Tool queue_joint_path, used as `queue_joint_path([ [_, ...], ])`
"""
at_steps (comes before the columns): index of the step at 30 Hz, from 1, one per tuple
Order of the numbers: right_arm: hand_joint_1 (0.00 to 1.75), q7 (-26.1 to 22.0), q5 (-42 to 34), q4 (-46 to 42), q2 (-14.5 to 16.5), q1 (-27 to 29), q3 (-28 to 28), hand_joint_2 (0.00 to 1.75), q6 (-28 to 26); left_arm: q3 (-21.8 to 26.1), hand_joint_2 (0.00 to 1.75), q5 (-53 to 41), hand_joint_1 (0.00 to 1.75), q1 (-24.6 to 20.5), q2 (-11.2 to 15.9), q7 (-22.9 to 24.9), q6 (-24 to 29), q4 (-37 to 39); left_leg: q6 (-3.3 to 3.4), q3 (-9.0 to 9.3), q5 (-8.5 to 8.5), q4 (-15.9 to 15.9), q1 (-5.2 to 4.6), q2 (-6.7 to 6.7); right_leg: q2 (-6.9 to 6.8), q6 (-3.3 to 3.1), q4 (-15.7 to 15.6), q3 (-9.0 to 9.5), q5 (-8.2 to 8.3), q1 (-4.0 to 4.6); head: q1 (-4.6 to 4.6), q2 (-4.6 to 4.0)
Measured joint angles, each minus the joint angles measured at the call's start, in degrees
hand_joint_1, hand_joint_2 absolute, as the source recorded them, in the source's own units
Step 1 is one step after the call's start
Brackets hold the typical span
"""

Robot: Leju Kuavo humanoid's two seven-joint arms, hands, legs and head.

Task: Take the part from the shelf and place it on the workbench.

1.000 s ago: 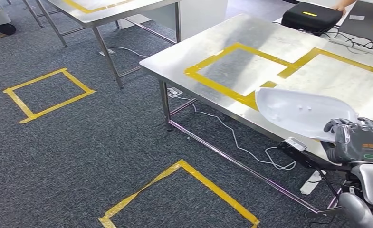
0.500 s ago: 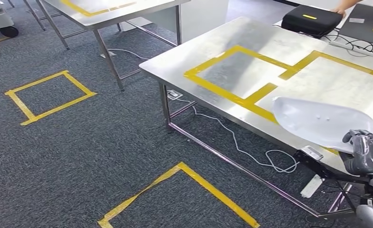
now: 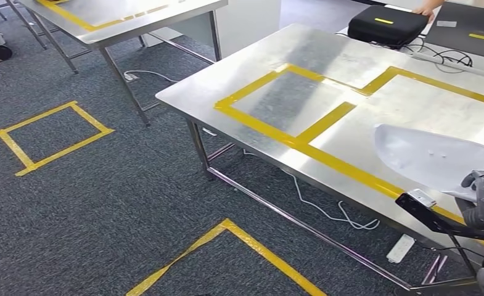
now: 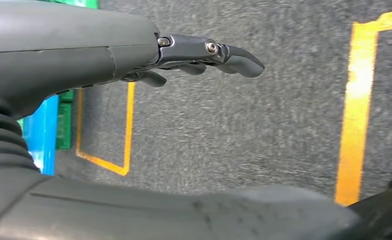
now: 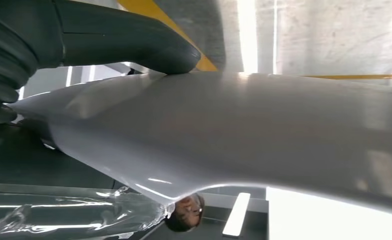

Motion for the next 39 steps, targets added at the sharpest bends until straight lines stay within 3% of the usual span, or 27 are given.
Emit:
queue_joint_path([
  [2,1.75,-0.06,-0.26,0.31,0.0,-0.02,-0.55,1.75,0.17,-0.01,1.75,0.07,0.0,0.06,-0.01,0.0,-0.05,0.01,0.66,1.68,3.62,-5.36,-0.5,-0.22,0.26,0.41,-0.36,0.86,-1.18,0.19,-0.17,0.0],
  [6,1.75,-0.16,-0.75,0.93,0.0,-0.16,-1.78,1.75,0.44,-0.04,1.75,0.16,0.0,0.04,-0.15,-0.02,-0.1,0.02,1.67,4.11,3.4,-7.66,-0.37,-0.41,0.17,1.61,-0.03,2.62,-0.95,0.41,-0.15,0.01],
  [7,1.75,-0.2,-0.88,1.08,0.0,-0.27,-2.05,1.75,0.46,-0.05,1.75,0.2,0.0,0.02,-0.2,-0.02,-0.1,0.02,2.02,4.94,3.13,-7.81,-0.3,-0.38,-0.13,1.77,2.13,1.63,-0.85,0.43,-0.06,0.01],
  [9,1.75,-0.27,-1.23,1.53,0.0,-0.4,-2.59,1.75,0.58,-0.08,1.75,0.34,0.0,-0.01,-0.27,-0.02,-0.14,0.02,2.42,6.38,2.18,-7.95,-0.28,-0.34,-0.72,2.07,9.09,-2.58,-1.88,0.47,0.1,0.01],
  [11,1.75,-0.34,-1.49,2.16,0.0,-0.36,-3.1,1.75,0.83,-0.17,1.75,0.45,0.0,0.03,-0.3,-0.02,-0.2,0.02,2.56,7.66,0.95,-7.95,-0.32,-0.36,-0.88,2.33,14.26,-7.31,-5.38,0.48,0.14,0.0],
  [12,1.75,-0.4,-1.61,2.5,0.0,-0.31,-3.38,1.75,0.96,-0.25,1.75,0.49,0.0,0.1,-0.31,-0.02,-0.24,0.02,2.58,8.5,0.23,-7.95,-0.34,-0.37,-0.9,2.4,14.75,-8.81,-7.07,0.49,0.14,0.0],
  [13,1.75,-0.46,-1.72,2.85,0.0,-0.3,-3.66,1.75,1.06,-0.32,1.75,0.52,0.0,0.16,-0.32,-0.02,-0.27,0.02,2.57,9.47,-0.52,-7.95,-0.35,-0.39,-0.92,2.45,13.72,-9.55,-7.68,0.48,0.15,0.0],
  [14,1.75,-0.51,-1.82,3.17,0.0,-0.3,-3.97,1.75,1.14,-0.38,1.75,0.56,0.0,0.21,-0.33,-0.02,-0.29,0.02,2.52,10.56,-1.32,-7.95,-0.35,-0.4,-0.95,2.47,11.46,-9.75,-6.77,0.47,0.16,0.0],
  [15,1.75,-0.54,-1.88,3.53,0.0,-0.29,-4.3,1.75,1.21,-0.43,1.75,0.6,0.0,0.22,-0.34,-0.02,-0.31,0.02,2.42,11.61,-2.18,-7.95,-0.35,-0.4,-1.03,2.45,8.15,-9.49,-3.88,0.45,0.17,0.0],
  [16,1.75,-0.55,-1.91,3.92,0.02,-0.27,-4.59,1.75,1.26,-0.45,1.75,0.62,0.0,0.22,-0.34,-0.02,-0.33,0.02,2.23,12.61,-3.06,-7.88,-0.38,-0.39,-1.24,2.33,5.03,-9.16,0.18,0.47,0.15,0.0],
  [18,1.75,-0.54,-1.97,4.63,0.07,-0.18,-5.05,1.75,1.5,-0.49,1.75,0.64,0.0,0.17,-0.34,0.0,-0.36,0.02,1.61,13.76,-4.47,-7.94,-0.41,-0.38,-1.49,1.61,1.25,-8.4,5.79,0.73,0.08,0.01],
  [19,1.75,-0.48,-2.0,4.86,0.1,-0.15,-5.28,1.75,1.64,-0.51,1.75,0.66,0.0,0.13,-0.33,0.03,-0.36,0.02,1.25,14.07,-4.74,-7.81,-0.39,-0.37,-1.49,1.12,0.91,-8.14,6.61,0.91,0.06,0.01],
  [22,1.75,-0.26,-2.44,5.39,0.16,-0.47,-6.39,1.75,2.16,-0.76,1.75,0.73,0.0,-0.21,-0.4,0.11,-0.36,0.02,0.32,12.91,-4.2,-4.86,-0.28,-0.35,-1.02,-0.03,0.49,-6.8,5.76,0.83,-0.03,0.0],
  [24,1.75,-0.49,-3.04,6.33,0.27,-0.49,-7.8,1.75,2.64,-0.96,1.75,0.87,0.0,-0.51,-0.48,0.14,-0.36,0.02,-0.32,9.13,-4.83,0.85,-0.17,-0.34,-1.01,-0.49,0.2,-5.7,4.93,0.61,-0.22,0.0],
  [26,1.75,-1.02,-3.58,7.82,0.62,-0.31,-9.45,1.75,3.1,-1.03,1.75,1.09,0.0,-0.72,-0.5,0.17,-0.34,0.02,-0.73,4.16,-7.63,6.83,-0.03,-0.33,-1.07,-0.7,0.08,-4.53,3.87,0.54,-0.33,0.0],
  [28,1.75,-1.51,-3.81,9.3,1.19,-0.23,-10.77,1.75,3.37,-1.18,1.75,1.19,0.0,-0.87,-0.43,0.29,-0.34,0.03,-0.7,1.16,-9.36,8.43,-0.02,-0.33,-0.97,-0.68,0.06,-3.03,2.63,0.51,-0.33,0.0],
  [29,1.75,-1.67,-3.86,10.04,1.48,-0.22,-11.33,1.75,3.47,-1.28,1.75,1.17,0.0,-0.81,-0.39,0.34,-0.35,0.04,-0.55,0.83,-8.46,6.93,-0.03,-0.33,-0.87,-0.63,0.04,-2.11,1.96,0.49,-0.33,0.0],
  [30,1.75,-1.8,-3.91,10.73,1.76,-0.21,-11.8,1.75,3.61,-1.37,1.75,1.15,0.0,-0.59,-0.35,0.39,-0.37,0.04,-0.36,1.08,-5.96,4.17,-0.07,-0.33,-0.74,-0.48,0.02,-1.17,1.3,0.47,-0.33,0.0],
  [32,1.75,-1.9,-4.14,12.21,2.31,-0.24,-12.74,1.75,4.09,-1.43,1.75,1.17,0.0,-0.11,-0.29,0.14,-0.52,0.04,0.12,1.67,0.86,-2.39,-0.18,-0.34,-0.49,0.05,0.11,0.19,0.04,0.59,-0.53,0.01],
  [33,1.75,-1.93,-4.27,12.92,2.56,-0.27,-13.22,1.75,4.46,-1.43,1.75,1.22,0.0,0.01,-0.25,-0.04,-0.63,0.05,0.32,1.8,3.37,-4.56,-0.24,-0.36,-0.4,0.37,0.06,0.43,-0.49,0.68,-0.56,0.01],
  [34,1.75,-1.99,-4.38,13.57,2.78,-0.3,-13.68,1.75,4.77,-1.44,1.75,1.27,0.0,0.05,-0.22,-0.23,-0.75,0.05,0.55,1.78,4.6,-5.66,-0.32,-0.39,-0.34,0.66,-0.16,0.55,-0.91,0.74,-0.63,0.01],
  [37,1.75,-2.18,-4.51,14.89,3.21,-0.42,-14.89,1.75,5.39,-1.43,1.75,1.69,0.0,-0.03,-0.21,-0.71,-0.97,0.06,1.41,2.7,4.44,-6.58,-0.19,-0.43,-0.46,1.54,-0.93,1.26,-1.93,0.69,-0.5,0.0],
  [38,1.75,-2.2,-4.52,15.31,3.32,-0.59,-15.27,1.75,5.71,-1.43,1.75,1.97,0.0,-0.06,-0.21,-1.04,-1.03,0.06,1.73,3.22,4.25,-6.92,-0.06,-0.42,-0.6,1.83,0.25,0.93,-2.76,0.71,-0.38,0.0],
  [39,1.31,-2.12,-4.52,15.9,3.49,-0.74,-15.72,1.31,6.33,-1.42,1.75,2.29,0.0,-0.1,-0.2,-1.43,-0.97,0.06,1.99,3.75,3.99,-7.17,0.05,-0.4,-0.75,2.07,2.8,-0.23,-4.02,0.7,-0.27,0.0],
])
